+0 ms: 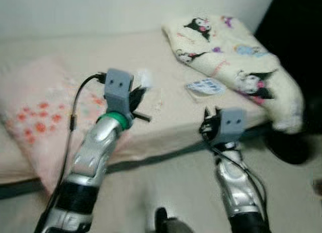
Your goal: Clean up the room
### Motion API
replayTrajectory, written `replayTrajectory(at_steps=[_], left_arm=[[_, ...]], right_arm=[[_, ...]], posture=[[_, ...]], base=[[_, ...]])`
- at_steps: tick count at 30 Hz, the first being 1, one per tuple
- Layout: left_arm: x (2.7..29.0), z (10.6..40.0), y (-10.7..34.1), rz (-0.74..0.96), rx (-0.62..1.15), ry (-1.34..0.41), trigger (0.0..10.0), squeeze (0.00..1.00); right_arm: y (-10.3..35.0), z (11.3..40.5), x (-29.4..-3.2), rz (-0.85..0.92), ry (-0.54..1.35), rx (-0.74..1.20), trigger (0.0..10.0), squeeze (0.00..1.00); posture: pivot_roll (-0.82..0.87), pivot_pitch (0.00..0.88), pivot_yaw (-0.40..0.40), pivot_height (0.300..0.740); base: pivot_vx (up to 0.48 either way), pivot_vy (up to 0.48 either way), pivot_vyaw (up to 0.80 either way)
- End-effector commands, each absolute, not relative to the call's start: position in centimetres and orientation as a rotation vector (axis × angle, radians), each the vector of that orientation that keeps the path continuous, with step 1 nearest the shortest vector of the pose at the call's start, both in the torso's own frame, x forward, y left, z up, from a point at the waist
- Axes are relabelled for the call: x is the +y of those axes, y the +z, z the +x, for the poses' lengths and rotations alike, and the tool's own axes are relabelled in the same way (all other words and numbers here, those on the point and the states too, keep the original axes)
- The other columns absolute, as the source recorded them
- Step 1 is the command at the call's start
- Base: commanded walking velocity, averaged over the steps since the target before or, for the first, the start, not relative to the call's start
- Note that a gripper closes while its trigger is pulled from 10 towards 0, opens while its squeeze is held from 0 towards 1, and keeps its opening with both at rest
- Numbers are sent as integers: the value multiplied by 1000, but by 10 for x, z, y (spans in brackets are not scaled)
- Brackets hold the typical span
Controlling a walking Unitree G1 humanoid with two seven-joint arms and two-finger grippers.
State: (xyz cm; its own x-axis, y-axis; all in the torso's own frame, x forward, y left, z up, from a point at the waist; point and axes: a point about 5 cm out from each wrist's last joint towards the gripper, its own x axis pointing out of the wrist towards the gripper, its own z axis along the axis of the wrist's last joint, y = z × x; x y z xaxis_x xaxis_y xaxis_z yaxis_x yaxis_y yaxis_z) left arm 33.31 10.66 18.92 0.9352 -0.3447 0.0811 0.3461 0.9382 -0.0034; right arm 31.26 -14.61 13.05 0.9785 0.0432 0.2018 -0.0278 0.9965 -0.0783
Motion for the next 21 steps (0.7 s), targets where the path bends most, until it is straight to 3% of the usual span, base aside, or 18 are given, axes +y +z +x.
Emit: replayTrajectory(at_steps=[1,17,21], left_arm=[[107,333,188,-11,-75,-350,10000,0],[108,333,188,-8,-77,-346,10000,0],[107,333,187,-5,-74,-348,10000,0]], right_arm=[[128,311,-145,-72,41,-200,10000,0],[130,315,-142,-84,48,-205,10000,0],[129,316,-140,-87,68,-198,10000,0]], posture=[[-36,37,46,740],[-30,30,44,740],[-29,28,44,740]], base=[[-480,0,0],[-470,0,0],[0,0,775]])
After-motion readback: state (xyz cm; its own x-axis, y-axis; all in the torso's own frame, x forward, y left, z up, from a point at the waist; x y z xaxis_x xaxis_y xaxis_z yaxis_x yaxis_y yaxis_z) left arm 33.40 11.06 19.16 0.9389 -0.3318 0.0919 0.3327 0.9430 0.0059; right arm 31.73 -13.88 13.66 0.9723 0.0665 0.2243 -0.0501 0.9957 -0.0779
